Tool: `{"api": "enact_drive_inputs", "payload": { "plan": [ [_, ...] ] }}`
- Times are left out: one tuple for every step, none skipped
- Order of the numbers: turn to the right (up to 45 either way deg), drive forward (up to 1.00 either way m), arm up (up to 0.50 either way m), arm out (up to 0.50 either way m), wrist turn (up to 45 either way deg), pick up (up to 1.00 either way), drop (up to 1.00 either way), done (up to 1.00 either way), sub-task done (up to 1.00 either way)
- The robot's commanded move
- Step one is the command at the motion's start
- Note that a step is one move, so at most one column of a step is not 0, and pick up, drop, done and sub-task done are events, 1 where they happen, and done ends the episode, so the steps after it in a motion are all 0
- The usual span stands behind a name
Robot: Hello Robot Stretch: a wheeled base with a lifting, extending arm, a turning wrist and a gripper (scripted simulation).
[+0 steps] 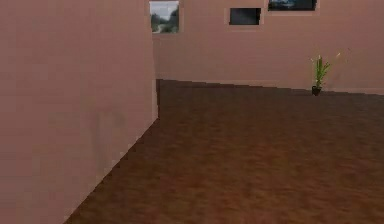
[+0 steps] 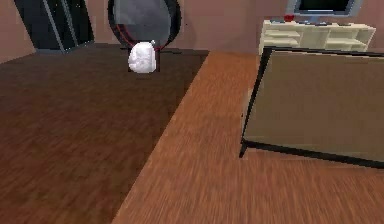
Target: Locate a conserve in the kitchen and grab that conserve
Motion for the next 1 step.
{"api": "enact_drive_inputs", "payload": {
  "plan": [
    [0.0, 1.00, 0.00, 0.00, 0.0, 0.00, 0.00, 0.00, 0.00]
  ]
}}
